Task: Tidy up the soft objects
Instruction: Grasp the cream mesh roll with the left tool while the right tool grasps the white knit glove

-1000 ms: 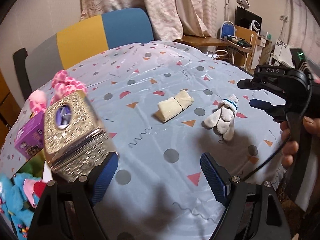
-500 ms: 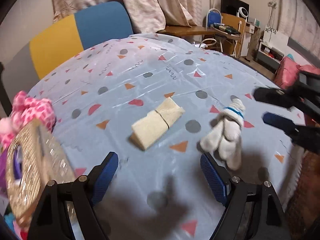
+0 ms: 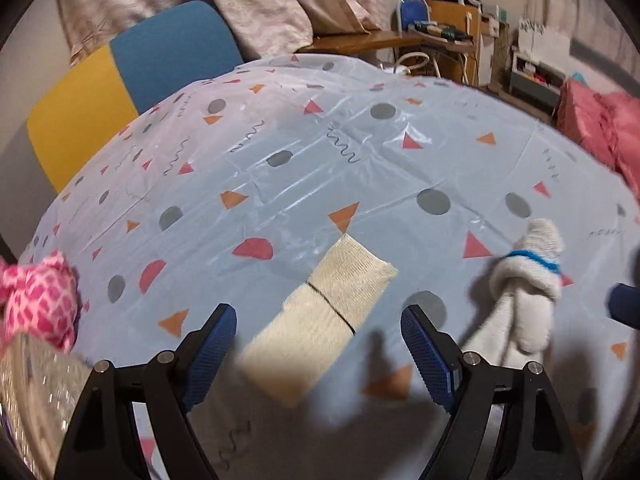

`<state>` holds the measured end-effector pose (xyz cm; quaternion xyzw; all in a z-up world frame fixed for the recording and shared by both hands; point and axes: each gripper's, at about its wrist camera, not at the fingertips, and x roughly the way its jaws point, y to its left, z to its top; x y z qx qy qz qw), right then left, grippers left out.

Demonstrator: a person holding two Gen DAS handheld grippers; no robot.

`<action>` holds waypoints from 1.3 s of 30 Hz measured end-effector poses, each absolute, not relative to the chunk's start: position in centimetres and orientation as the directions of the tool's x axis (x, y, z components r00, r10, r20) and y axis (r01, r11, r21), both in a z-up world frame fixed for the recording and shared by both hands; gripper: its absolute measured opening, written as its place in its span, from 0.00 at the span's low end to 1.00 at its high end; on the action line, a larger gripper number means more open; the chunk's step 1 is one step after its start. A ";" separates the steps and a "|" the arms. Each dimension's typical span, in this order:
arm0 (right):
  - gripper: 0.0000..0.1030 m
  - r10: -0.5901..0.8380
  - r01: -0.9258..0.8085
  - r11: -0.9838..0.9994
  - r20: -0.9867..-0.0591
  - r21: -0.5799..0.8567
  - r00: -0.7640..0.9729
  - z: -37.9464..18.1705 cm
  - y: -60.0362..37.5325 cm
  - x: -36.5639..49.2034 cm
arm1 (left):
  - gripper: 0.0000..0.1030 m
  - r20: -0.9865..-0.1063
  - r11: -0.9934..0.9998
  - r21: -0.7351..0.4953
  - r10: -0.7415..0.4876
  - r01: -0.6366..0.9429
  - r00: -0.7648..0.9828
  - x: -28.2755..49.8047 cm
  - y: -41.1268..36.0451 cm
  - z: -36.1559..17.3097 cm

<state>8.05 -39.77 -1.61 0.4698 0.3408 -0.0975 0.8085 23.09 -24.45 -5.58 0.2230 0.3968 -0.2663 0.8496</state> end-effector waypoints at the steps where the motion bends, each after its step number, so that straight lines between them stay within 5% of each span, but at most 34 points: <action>1: 0.52 0.165 0.479 0.540 -0.645 0.692 0.746 -1.7 -39.7 8.1 | 0.82 -0.795 0.752 0.181 -0.269 0.635 0.544 23.4 -24.9 -6.0; 2: 0.52 0.167 0.480 0.541 -0.647 0.691 0.744 -1.7 -39.7 8.2 | 0.82 -0.798 0.745 0.183 -0.268 0.641 0.539 23.8 -25.3 -6.5; 5: 0.52 0.171 0.480 0.547 -0.653 0.686 0.738 -1.8 -39.5 8.4 | 0.49 -0.819 0.747 0.167 -0.259 0.643 0.513 25.1 -26.2 -7.9; 6: 0.52 0.170 0.479 0.554 -0.656 0.681 0.736 -1.8 -39.4 8.4 | 0.47 -0.835 0.750 0.129 -0.270 0.649 0.479 25.5 -26.3 -8.4; 22: 0.52 0.174 0.486 0.557 -0.667 0.673 0.725 -2.1 -39.3 8.6 | 0.45 -0.826 0.840 0.072 -0.253 0.538 0.504 16.0 -18.7 -7.5; 39: 0.52 0.123 0.572 0.610 -0.778 0.549 0.616 -3.3 -38.4 9.6 | 0.46 -0.760 0.919 0.035 -0.231 0.393 0.607 8.1 -9.5 -8.4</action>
